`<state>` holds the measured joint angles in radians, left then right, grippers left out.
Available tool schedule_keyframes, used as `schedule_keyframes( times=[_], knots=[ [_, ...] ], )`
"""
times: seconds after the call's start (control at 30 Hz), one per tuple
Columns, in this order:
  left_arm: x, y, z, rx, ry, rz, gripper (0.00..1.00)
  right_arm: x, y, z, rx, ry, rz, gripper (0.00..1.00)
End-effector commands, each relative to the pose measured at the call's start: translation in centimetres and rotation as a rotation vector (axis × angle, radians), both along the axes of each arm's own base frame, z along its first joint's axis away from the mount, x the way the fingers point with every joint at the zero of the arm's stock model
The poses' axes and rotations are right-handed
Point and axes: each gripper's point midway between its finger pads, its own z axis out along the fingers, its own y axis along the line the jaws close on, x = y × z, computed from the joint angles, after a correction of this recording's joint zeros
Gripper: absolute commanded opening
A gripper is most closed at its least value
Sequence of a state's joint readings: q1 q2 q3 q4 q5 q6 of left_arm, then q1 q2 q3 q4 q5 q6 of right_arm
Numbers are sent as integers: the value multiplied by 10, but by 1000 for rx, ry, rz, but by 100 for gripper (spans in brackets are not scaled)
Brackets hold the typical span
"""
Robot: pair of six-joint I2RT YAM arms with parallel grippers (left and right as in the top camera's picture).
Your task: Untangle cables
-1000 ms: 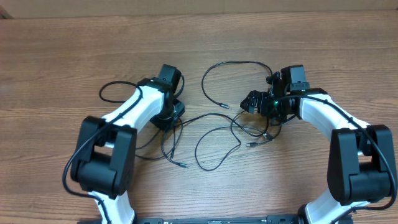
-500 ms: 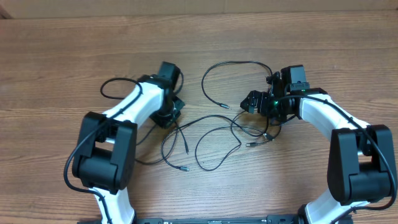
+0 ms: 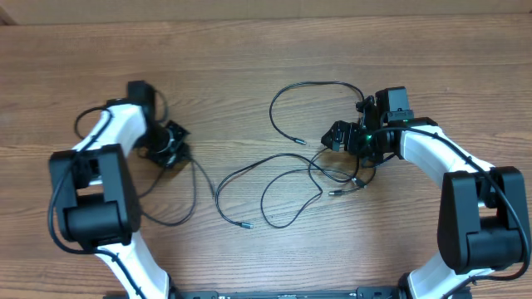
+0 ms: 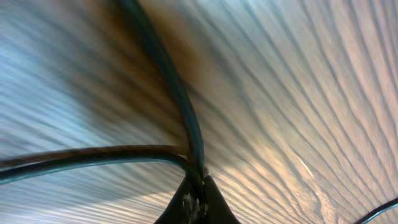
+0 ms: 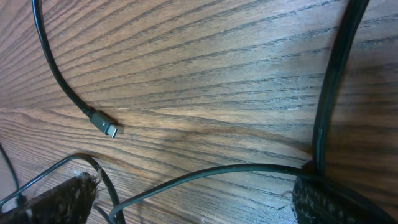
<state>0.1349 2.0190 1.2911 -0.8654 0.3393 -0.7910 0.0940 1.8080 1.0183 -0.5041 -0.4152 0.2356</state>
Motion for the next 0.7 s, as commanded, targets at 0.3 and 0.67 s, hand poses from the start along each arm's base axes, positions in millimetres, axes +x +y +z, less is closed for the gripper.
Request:
schedule_keyframes(
  times=[0.3,0.67],
  knots=[
    [-32,58,-40,103,92,-47,20,-1,-2,-4,-18,8,-5,100],
    [-11,67,-1,100,70,-109,39,-1,-2,-4,-18,8,-4,100]
  ],
)
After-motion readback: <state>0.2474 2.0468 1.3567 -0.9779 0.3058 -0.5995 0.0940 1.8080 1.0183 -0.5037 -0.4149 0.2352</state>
